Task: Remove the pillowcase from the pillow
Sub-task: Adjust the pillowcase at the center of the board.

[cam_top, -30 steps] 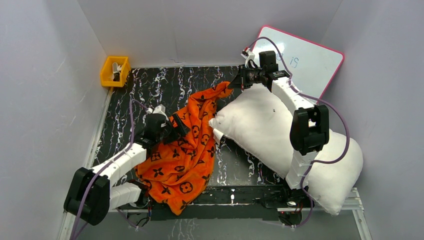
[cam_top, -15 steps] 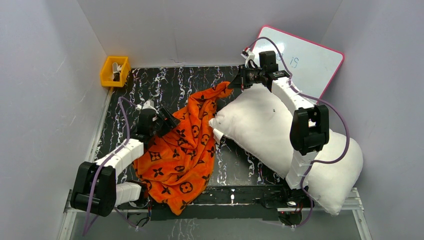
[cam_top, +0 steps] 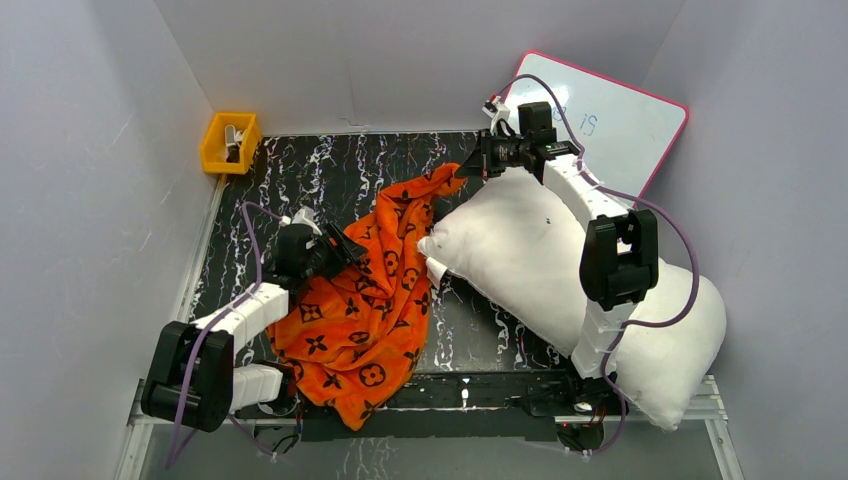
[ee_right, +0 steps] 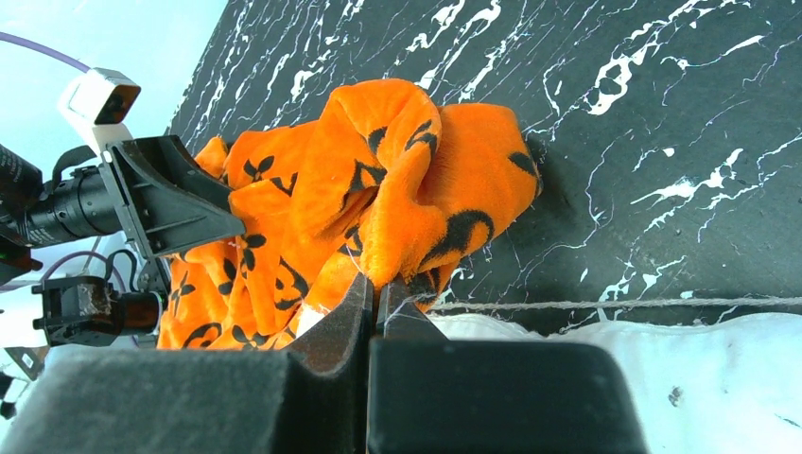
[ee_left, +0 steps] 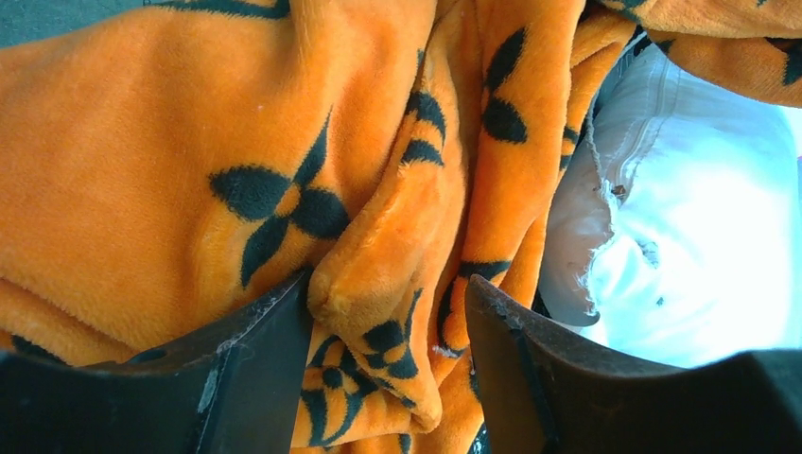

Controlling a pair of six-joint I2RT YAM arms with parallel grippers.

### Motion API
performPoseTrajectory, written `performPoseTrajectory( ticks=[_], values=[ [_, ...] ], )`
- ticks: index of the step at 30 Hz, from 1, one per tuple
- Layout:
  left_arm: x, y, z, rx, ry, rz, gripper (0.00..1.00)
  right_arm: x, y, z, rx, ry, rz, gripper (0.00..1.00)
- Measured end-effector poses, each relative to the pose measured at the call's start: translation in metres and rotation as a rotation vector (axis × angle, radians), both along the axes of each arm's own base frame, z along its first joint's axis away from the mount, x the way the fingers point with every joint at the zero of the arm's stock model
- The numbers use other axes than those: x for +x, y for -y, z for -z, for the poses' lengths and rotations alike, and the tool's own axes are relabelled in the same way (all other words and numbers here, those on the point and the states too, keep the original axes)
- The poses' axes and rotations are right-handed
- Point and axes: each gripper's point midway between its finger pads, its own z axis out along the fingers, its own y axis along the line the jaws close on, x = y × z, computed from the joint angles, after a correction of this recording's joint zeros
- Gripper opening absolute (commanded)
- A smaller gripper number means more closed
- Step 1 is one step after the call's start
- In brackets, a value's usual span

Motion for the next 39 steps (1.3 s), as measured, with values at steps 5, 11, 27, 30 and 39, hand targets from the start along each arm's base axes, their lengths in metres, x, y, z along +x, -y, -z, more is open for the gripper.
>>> performPoseTrajectory(
  ticks=[5, 11, 27, 30, 39],
  values=[
    [-0.001, 0.002, 0.0, -0.01, -0.001, 0.009, 0.56, 0.0, 0.0, 0.0, 0.003, -0.006, 0.003, 0.0],
    [0.002, 0.0, 0.002, 0.005, 0.001, 0.0, 0.46, 0.0, 0.0, 0.0, 0.004, -0.008, 0.004, 0.0],
    [0.124, -0.091, -0.1, 0.096, 0.211, -0.165, 0.0, 0.054, -0.012, -0.073, 0.047, 0.122, 0.052, 0.0],
    [0.171, -0.136, -0.209, 0.192, 0.427, -0.243, 0.0, 0.074, -0.016, -0.128, 0.125, 0.223, 0.108, 0.0],
    [0.126, -0.164, -0.443, 0.396, 0.883, -0.338, 0.0, 0.036, -0.004, -0.273, 0.353, 0.43, 0.195, 0.0]
  ],
)
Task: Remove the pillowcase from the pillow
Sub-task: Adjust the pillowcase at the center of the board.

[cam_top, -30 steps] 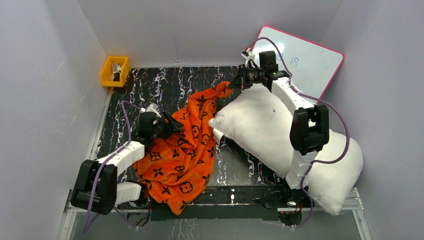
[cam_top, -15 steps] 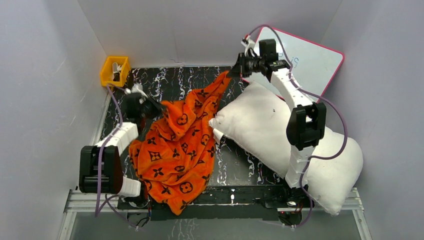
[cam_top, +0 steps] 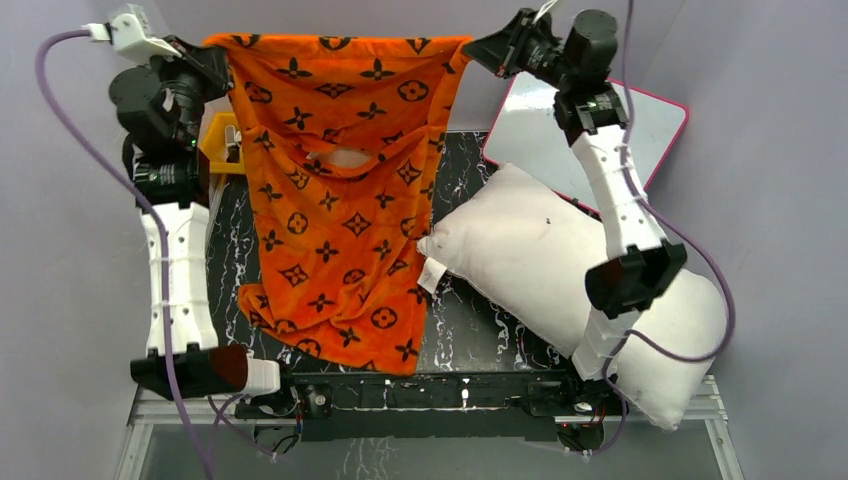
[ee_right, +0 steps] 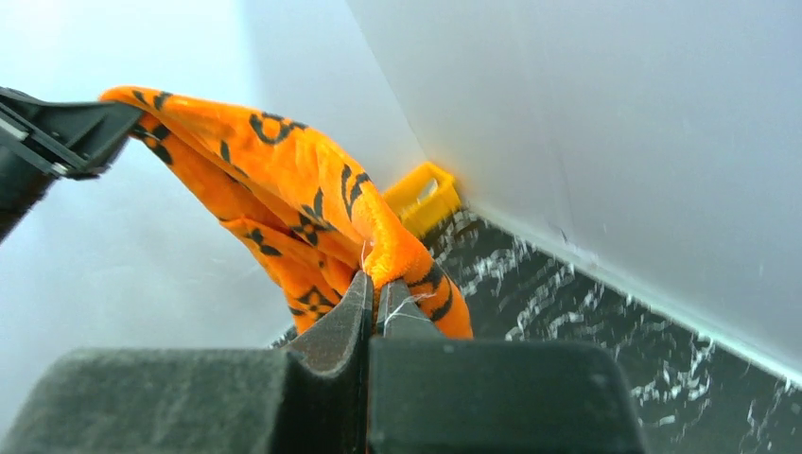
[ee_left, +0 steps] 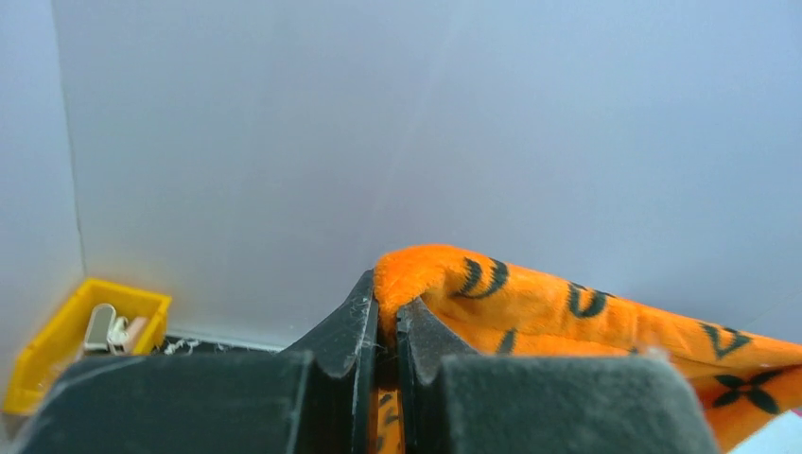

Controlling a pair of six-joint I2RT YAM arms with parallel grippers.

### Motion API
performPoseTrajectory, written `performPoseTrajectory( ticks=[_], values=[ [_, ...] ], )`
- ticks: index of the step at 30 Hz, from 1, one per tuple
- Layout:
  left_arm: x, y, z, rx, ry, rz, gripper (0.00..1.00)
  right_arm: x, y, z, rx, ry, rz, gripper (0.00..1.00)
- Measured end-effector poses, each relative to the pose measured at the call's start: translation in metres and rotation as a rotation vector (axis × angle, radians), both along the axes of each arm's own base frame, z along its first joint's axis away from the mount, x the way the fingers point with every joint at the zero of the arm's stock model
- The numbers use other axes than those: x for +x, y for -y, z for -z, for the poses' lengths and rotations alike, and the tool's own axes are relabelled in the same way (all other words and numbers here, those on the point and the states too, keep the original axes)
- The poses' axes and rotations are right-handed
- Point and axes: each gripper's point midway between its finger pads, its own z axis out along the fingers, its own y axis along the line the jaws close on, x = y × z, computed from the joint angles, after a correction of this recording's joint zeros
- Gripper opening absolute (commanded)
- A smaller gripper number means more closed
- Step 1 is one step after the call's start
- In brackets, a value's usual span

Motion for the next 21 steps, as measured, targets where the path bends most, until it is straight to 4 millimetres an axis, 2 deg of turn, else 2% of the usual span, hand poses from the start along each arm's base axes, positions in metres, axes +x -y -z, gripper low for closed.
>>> performPoseTrajectory(
  ticks=[2, 4, 6, 7, 9, 12, 15, 17, 18, 20, 21],
  values=[
    [-0.033, 0.002, -0.031, 0.009, 0.053, -0.016, 0.0, -0.035, 0.011, -0.043, 0.028, 0.078, 0.013, 0.0],
    [-0.068, 0.005, -0.068, 0.014, 0.124, -0.023, 0.0, -0.083, 0.027, -0.096, 0.064, 0.192, 0.035, 0.0],
    [-0.118, 0.012, -0.121, 0.026, 0.247, -0.023, 0.0, -0.147, 0.048, -0.151, 0.115, 0.342, 0.062, 0.0],
    [-0.141, 0.014, -0.141, 0.034, 0.301, -0.025, 0.0, -0.177, 0.058, -0.172, 0.137, 0.408, 0.07, 0.0],
    [-0.203, 0.02, -0.185, 0.058, 0.437, -0.039, 0.0, -0.258, 0.082, -0.22, 0.198, 0.585, 0.084, 0.0],
    [-0.302, 0.027, -0.228, 0.095, 0.629, -0.081, 0.0, -0.366, 0.111, -0.265, 0.273, 0.82, 0.083, 0.0],
    [-0.387, 0.031, -0.249, 0.111, 0.79, -0.1, 0.0, -0.446, 0.132, -0.291, 0.335, 1.013, 0.073, 0.0],
    [-0.431, 0.029, -0.255, 0.11, 0.873, -0.094, 0.0, -0.472, 0.138, -0.299, 0.361, 1.086, 0.062, 0.0],
    [-0.444, 0.026, -0.257, 0.105, 0.898, -0.093, 0.0, -0.475, 0.139, -0.3, 0.366, 1.096, 0.058, 0.0],
    [-0.453, 0.018, -0.259, 0.096, 0.918, -0.097, 0.0, -0.466, 0.133, -0.297, 0.361, 1.069, 0.035, 0.0],
    [-0.45, 0.015, -0.258, 0.096, 0.911, -0.101, 0.0, -0.456, 0.13, -0.296, 0.356, 1.048, 0.028, 0.0]
  ],
)
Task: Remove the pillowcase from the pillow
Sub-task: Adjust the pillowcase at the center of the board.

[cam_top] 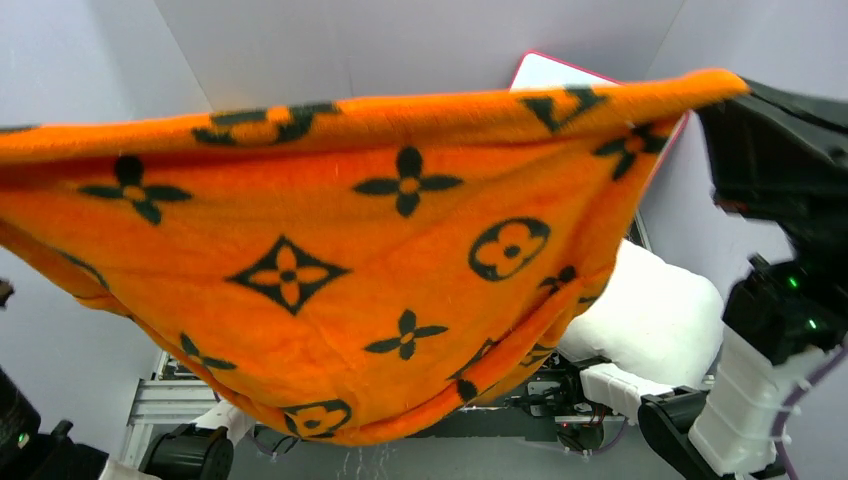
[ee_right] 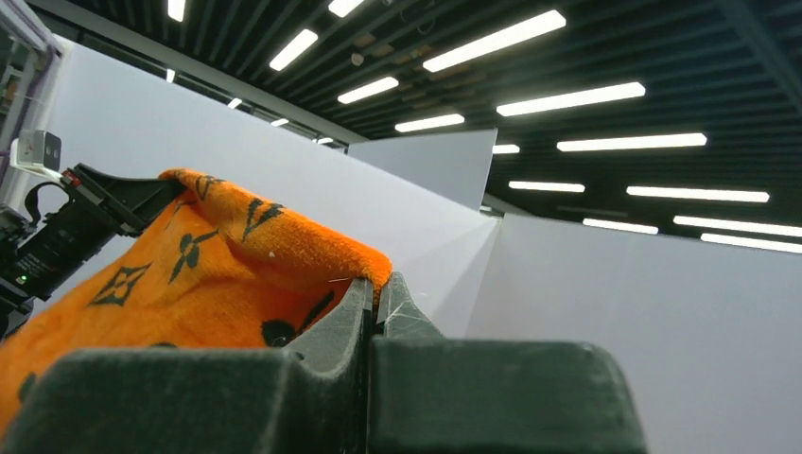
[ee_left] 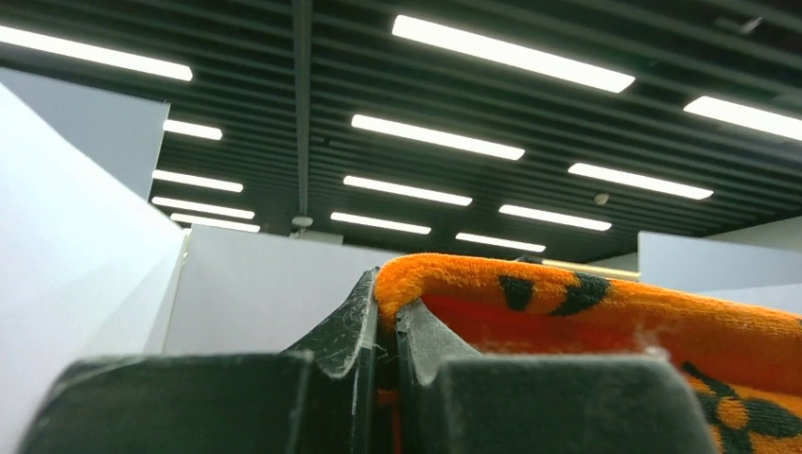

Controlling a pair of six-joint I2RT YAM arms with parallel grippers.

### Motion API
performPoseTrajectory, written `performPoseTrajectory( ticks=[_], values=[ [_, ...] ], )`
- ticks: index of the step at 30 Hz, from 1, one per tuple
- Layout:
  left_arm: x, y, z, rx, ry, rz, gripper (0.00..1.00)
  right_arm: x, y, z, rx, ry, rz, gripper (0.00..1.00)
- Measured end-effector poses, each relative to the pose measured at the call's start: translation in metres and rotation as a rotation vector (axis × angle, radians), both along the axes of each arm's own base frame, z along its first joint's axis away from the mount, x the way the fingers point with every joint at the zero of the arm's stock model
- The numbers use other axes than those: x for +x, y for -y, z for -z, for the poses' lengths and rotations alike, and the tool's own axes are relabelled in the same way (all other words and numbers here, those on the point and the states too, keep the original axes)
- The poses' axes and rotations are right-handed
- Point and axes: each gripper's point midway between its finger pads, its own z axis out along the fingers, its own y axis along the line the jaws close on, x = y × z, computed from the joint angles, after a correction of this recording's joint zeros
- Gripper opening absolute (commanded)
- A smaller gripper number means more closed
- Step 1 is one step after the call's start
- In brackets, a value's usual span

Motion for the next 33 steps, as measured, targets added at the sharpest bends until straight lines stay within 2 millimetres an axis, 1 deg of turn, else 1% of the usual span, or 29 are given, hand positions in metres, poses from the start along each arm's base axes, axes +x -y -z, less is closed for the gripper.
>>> performPoseTrajectory(
  ticks=[2, 3, 4, 5, 7, 8, 9, 12, 14, 16, 18, 20, 23, 25, 26, 27, 29, 30, 31, 32, 33],
  values=[
    [0.016, -0.004, 0.003, 0.0, -0.035, -0.013, 0.0, 0.027, -0.009, 0.005, -0.021, -0.054, -0.02, 0.0],
    [0.028, -0.006, 0.004, 0.001, -0.058, -0.024, 0.0, 0.041, -0.014, 0.007, -0.027, -0.08, -0.026, 0.0],
    [0.043, -0.007, 0.006, 0.005, -0.084, -0.035, 0.0, 0.059, -0.019, 0.01, -0.035, -0.117, -0.034, 0.0],
    [0.059, -0.007, 0.007, 0.01, -0.113, -0.049, 0.0, 0.08, -0.025, 0.015, -0.043, -0.157, -0.04, 0.0],
    [0.093, -0.005, 0.012, 0.027, -0.172, -0.073, 0.0, 0.117, -0.035, 0.024, -0.058, -0.222, -0.045, 0.0],
    [0.107, -0.004, 0.014, 0.037, -0.196, -0.081, 0.0, 0.133, -0.039, 0.029, -0.063, -0.251, -0.047, 0.0],
    [0.127, -0.001, 0.018, 0.053, -0.23, -0.09, 0.0, 0.15, -0.044, 0.034, -0.068, -0.278, -0.049, 0.0],
    [0.183, 0.01, 0.03, 0.103, -0.318, -0.123, 0.0, 0.204, -0.058, 0.055, -0.086, -0.371, -0.053, 0.0],
    [0.223, 0.017, 0.04, 0.143, -0.375, -0.161, 0.0, 0.237, -0.067, 0.071, -0.098, -0.425, -0.055, 0.0],
    [0.256, 0.023, 0.051, 0.182, -0.428, -0.211, 0.0, 0.267, -0.076, 0.089, -0.109, -0.471, -0.059, 0.0],
    [0.291, 0.028, 0.068, 0.225, -0.485, -0.273, 0.0, 0.296, -0.084, 0.107, -0.121, -0.512, -0.067, 0.0],
    [0.321, 0.032, 0.086, 0.267, -0.537, -0.328, 0.0, 0.321, -0.093, 0.124, -0.13, -0.543, -0.074, 0.0],
    [0.369, 0.037, 0.122, 0.33, -0.616, -0.407, 0.0, 0.365, -0.108, 0.154, -0.142, -0.585, -0.088, 0.0],
    [0.403, 0.033, 0.147, 0.353, -0.664, -0.421, 0.0, 0.398, -0.121, 0.178, -0.157, -0.62, -0.098, 0.0],
    [0.425, 0.023, 0.164, 0.353, -0.697, -0.42, 0.0, 0.413, -0.127, 0.189, -0.165, -0.632, -0.104, 0.0],
    [0.443, 0.009, 0.179, 0.339, -0.731, -0.423, 0.0, 0.431, -0.136, 0.202, -0.174, -0.646, -0.11, 0.0],
    [0.485, -0.041, 0.217, 0.282, -0.816, -0.457, 0.0, 0.47, -0.151, 0.231, -0.189, -0.679, -0.119, 0.0],
    [0.502, -0.062, 0.235, 0.257, -0.854, -0.467, 0.0, 0.489, -0.159, 0.248, -0.196, -0.7, -0.121, 0.0],
    [0.522, -0.084, 0.257, 0.228, -0.896, -0.468, 0.0, 0.503, -0.164, 0.262, -0.198, -0.714, -0.12, 0.0],
    [0.54, -0.102, 0.278, 0.203, -0.933, -0.464, 0.0, 0.523, -0.171, 0.284, -0.204, -0.74, -0.119, 0.0],
    [0.559, -0.118, 0.297, 0.183, -0.968, -0.449, 0.0, 0.534, -0.176, 0.299, -0.208, -0.76, -0.116, 0.0]
  ],
)
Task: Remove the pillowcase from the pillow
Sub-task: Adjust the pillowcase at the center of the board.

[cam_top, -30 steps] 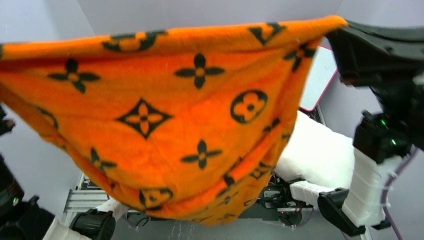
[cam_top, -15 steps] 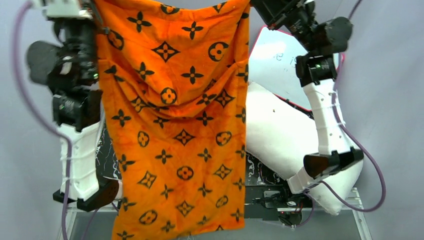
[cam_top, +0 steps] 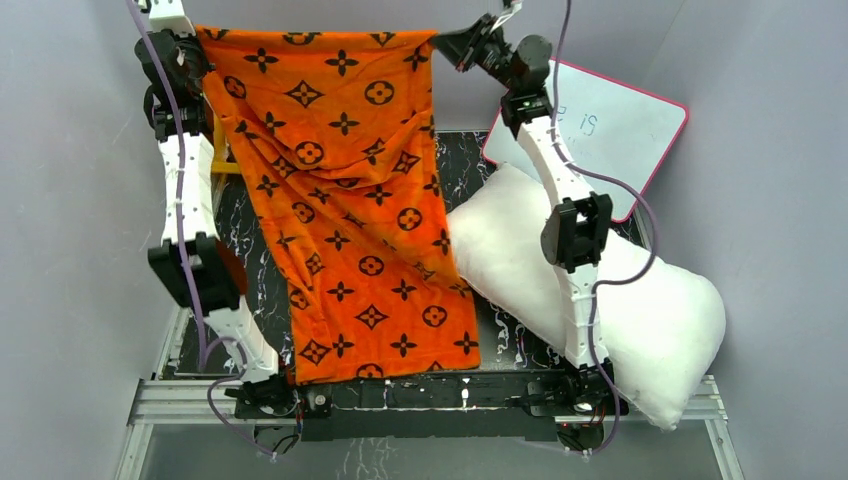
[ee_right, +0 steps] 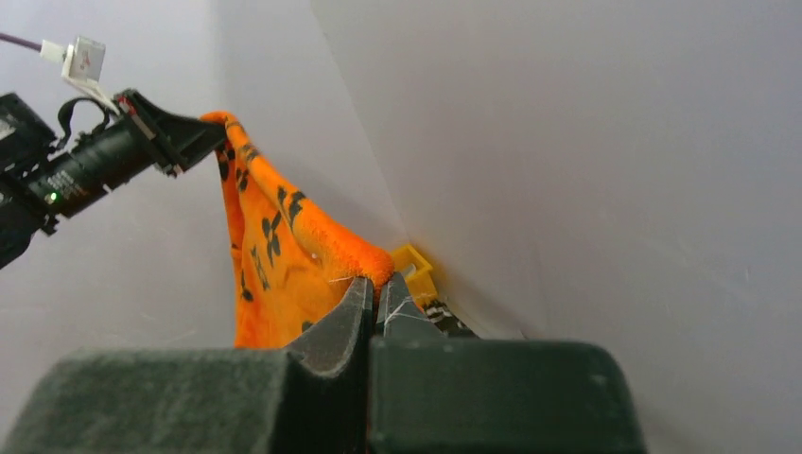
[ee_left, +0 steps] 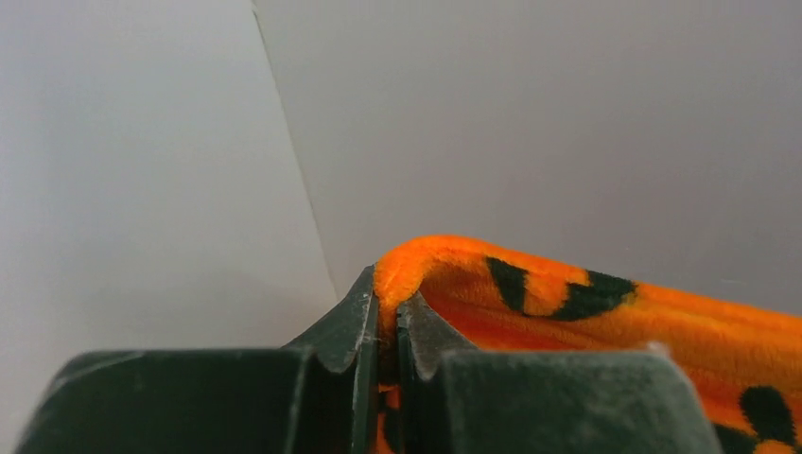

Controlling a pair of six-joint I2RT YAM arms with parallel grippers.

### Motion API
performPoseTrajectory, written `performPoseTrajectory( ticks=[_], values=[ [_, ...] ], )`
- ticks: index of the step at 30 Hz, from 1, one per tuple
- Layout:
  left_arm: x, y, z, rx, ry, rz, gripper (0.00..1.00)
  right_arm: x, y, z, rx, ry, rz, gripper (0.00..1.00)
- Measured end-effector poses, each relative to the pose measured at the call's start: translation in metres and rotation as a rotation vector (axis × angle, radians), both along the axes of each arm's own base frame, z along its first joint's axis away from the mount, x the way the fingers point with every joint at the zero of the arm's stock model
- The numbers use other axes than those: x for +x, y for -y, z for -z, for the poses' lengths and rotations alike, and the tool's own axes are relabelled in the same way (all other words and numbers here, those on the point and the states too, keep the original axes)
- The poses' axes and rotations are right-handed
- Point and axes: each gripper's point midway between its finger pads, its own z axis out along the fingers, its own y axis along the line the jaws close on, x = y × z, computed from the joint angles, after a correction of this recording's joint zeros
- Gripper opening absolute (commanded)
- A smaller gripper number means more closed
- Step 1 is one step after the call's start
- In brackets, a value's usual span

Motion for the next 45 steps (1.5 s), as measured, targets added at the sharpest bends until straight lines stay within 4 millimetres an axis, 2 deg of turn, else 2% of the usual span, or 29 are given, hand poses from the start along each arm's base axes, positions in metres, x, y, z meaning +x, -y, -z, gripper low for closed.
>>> performPoseTrajectory(
  ticks=[3, 4, 7, 10, 12, 16, 19, 22, 25, 27, 28, 30, 32, 34, 38, 41, 43, 45],
  values=[
    [0.052, -0.031, 0.037, -0.074, -0.026, 0.045, 0.0, 0.033, -0.011, 0.056, -0.03, -0.075, 0.022, 0.0],
    [0.067, -0.035, 0.046, -0.095, -0.024, 0.073, 0.0, 0.04, -0.014, 0.071, -0.042, -0.092, 0.028, 0.0],
    [0.098, -0.039, 0.07, -0.147, -0.024, 0.162, 0.0, 0.052, -0.018, 0.095, -0.067, -0.118, 0.052, 0.0],
    [0.11, -0.04, 0.08, -0.189, -0.006, 0.23, 0.0, 0.054, -0.018, 0.093, -0.071, -0.09, 0.075, 0.0],
    [0.11, -0.04, 0.078, -0.215, 0.006, 0.265, 0.0, 0.054, -0.017, 0.084, -0.065, -0.056, 0.09, 0.0],
    [0.101, -0.038, 0.048, -0.222, 0.084, 0.315, 0.0, 0.053, -0.013, 0.068, -0.06, -0.004, 0.117, 0.0],
    [0.087, -0.034, 0.019, -0.226, 0.132, 0.329, 0.0, 0.043, -0.01, 0.048, -0.052, 0.027, 0.123, 0.0],
    [0.059, -0.032, -0.024, -0.213, 0.191, 0.33, 0.0, 0.016, -0.01, 0.008, -0.042, 0.076, 0.114, 0.0],
    [0.007, -0.034, -0.083, -0.179, 0.276, 0.307, 0.0, -0.033, -0.014, -0.048, -0.036, 0.164, 0.099, 0.0],
    [-0.045, -0.039, -0.123, -0.159, 0.339, 0.267, 0.0, -0.088, -0.022, -0.094, -0.029, 0.253, 0.075, 0.0],
    [-0.079, -0.041, -0.146, -0.136, 0.383, 0.235, 0.0, -0.114, -0.027, -0.112, -0.023, 0.292, 0.058, 0.0],
    [-0.136, -0.04, -0.186, -0.087, 0.471, 0.181, 0.0, -0.184, -0.034, -0.156, 0.01, 0.388, 0.006, 0.0],
    [-0.192, -0.023, -0.222, -0.041, 0.568, 0.149, 0.0, -0.252, -0.032, -0.196, 0.06, 0.486, -0.054, 0.0],
    [-0.238, 0.006, -0.25, -0.003, 0.65, 0.165, 0.0, -0.3, -0.015, -0.226, 0.103, 0.564, -0.074, 0.0],
    [-0.304, 0.049, -0.286, 0.052, 0.762, 0.206, 0.0, -0.348, 0.021, -0.26, 0.152, 0.639, -0.055, 0.0],
    [-0.326, 0.062, -0.301, 0.067, 0.801, 0.222, 0.0, -0.362, 0.03, -0.264, 0.155, 0.635, -0.061, 0.0],
    [-0.319, 0.059, -0.299, 0.046, 0.782, 0.223, 0.0, -0.358, 0.027, -0.258, 0.141, 0.616, -0.064, 0.0],
    [-0.301, 0.047, -0.294, 0.022, 0.751, 0.212, 0.0, -0.348, 0.019, -0.246, 0.109, 0.574, -0.07, 0.0]
  ],
)
